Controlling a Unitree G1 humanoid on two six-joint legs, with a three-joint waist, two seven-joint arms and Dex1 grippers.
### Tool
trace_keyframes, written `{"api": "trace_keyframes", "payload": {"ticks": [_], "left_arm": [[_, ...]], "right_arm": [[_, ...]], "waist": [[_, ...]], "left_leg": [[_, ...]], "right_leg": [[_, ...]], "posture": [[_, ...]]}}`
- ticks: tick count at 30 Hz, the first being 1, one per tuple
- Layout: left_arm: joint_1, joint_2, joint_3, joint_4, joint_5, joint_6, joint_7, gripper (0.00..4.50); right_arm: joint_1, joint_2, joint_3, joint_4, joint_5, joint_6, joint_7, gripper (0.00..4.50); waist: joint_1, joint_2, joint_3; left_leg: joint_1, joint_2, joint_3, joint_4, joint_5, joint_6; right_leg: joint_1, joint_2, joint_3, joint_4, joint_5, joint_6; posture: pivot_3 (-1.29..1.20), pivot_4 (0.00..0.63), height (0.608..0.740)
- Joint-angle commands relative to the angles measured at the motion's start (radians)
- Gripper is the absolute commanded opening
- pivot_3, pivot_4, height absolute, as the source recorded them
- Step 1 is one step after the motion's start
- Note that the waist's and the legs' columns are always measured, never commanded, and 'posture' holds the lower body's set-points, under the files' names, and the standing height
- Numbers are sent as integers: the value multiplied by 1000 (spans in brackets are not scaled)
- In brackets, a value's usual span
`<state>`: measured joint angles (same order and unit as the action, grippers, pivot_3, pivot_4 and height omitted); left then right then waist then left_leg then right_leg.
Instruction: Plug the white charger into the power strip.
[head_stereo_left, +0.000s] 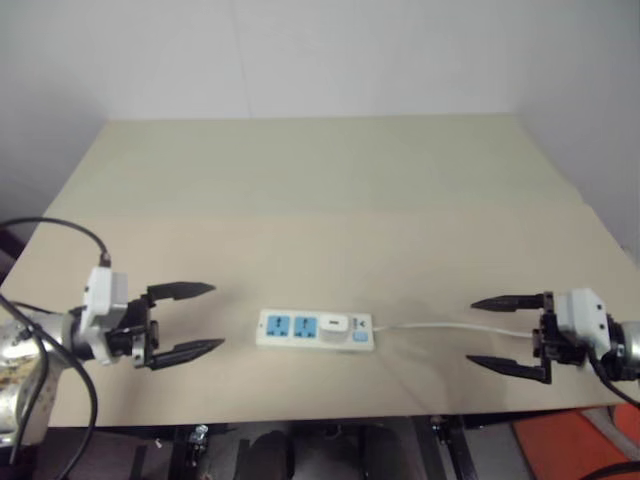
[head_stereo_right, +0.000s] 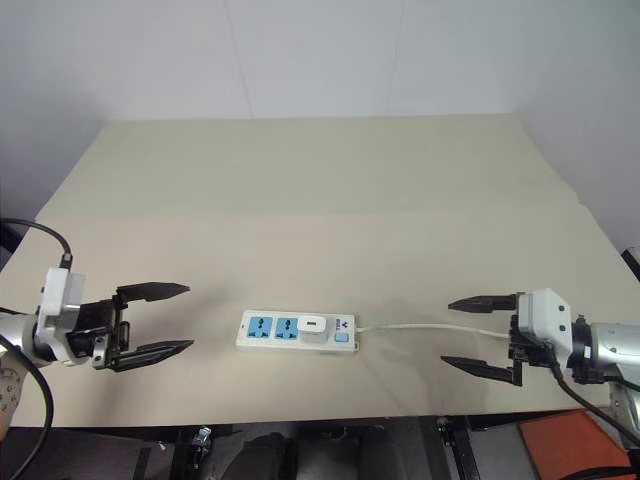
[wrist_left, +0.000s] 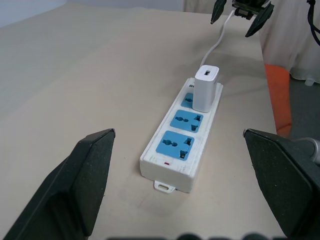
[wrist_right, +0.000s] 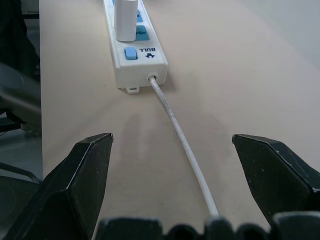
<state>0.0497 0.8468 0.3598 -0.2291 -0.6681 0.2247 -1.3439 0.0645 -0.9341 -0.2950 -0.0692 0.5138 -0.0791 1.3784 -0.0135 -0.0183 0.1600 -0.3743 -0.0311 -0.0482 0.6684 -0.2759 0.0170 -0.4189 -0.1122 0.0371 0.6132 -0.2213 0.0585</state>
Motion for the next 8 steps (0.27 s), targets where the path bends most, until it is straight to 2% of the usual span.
{"api": "trace_keyframes", "payload": {"ticks": [1, 8], "left_arm": [[-13, 6, 0, -12, 2, -8, 4, 4500], [-27, 11, 1, 1, -27, 16, -7, 4500]], "right_arm": [[4, -2, -24, -23, 12, 4, 2, 4476], [3, 1, -20, -18, -5, -9, -5, 4476]], "waist": [[0, 0, 0], [-1, 0, 0]], "left_leg": [[0, 0, 0, 0, 0, 0], [0, 0, 0, 0, 0, 0]], "right_leg": [[0, 0, 0, 0, 0, 0], [0, 0, 0, 1, 0, 0]], "posture": [[0, 150, 740], [0, 150, 740]]}}
